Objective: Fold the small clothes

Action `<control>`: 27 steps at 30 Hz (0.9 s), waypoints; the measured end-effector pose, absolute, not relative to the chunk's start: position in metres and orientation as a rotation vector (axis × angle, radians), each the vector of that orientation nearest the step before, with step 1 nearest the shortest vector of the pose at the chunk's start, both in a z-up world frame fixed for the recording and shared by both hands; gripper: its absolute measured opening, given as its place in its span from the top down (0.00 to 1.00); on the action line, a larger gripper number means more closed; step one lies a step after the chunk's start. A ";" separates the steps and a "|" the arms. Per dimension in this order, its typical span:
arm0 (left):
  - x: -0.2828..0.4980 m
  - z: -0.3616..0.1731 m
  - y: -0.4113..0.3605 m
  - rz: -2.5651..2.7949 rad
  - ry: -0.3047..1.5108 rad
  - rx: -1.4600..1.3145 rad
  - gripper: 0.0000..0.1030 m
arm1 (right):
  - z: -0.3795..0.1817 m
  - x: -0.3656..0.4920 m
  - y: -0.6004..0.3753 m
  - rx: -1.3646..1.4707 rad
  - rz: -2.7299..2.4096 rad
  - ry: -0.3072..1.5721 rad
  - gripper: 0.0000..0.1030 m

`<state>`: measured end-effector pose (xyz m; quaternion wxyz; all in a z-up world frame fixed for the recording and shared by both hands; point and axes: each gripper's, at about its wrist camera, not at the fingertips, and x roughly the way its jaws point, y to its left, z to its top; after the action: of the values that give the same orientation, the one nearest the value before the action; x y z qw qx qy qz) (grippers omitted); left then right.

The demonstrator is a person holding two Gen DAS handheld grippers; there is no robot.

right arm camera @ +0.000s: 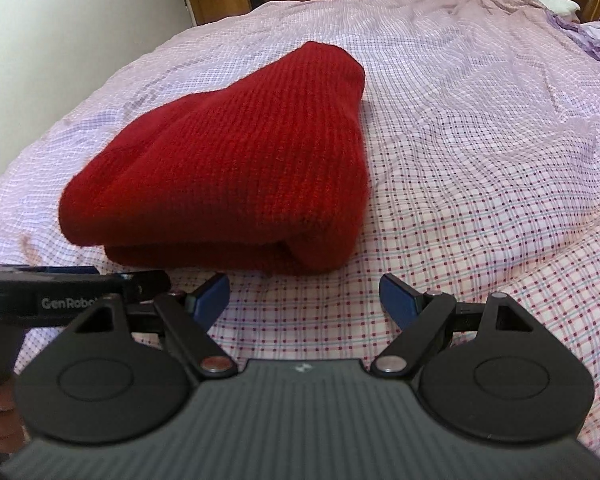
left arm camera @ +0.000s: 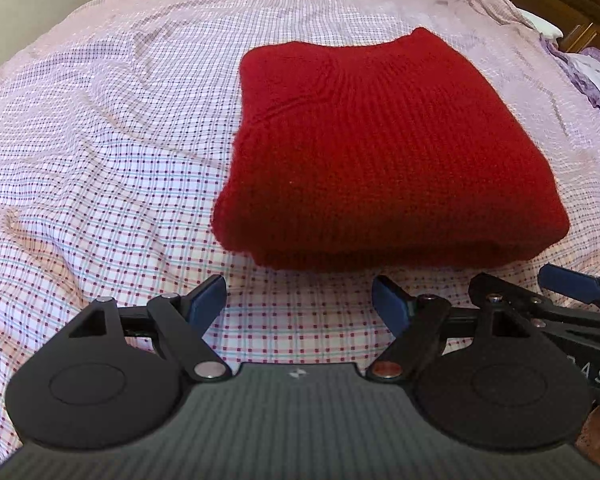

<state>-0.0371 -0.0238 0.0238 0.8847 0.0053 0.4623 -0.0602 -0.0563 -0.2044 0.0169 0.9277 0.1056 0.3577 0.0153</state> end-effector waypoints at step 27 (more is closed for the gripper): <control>-0.039 0.025 -0.029 -0.127 0.957 0.020 0.19 | 0.019 -0.057 -0.204 0.216 0.033 0.730 0.19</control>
<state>-0.0387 -0.0285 0.0252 0.8858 0.0097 0.4600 -0.0612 -0.0567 -0.2037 0.0192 0.9284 0.1053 0.3561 0.0163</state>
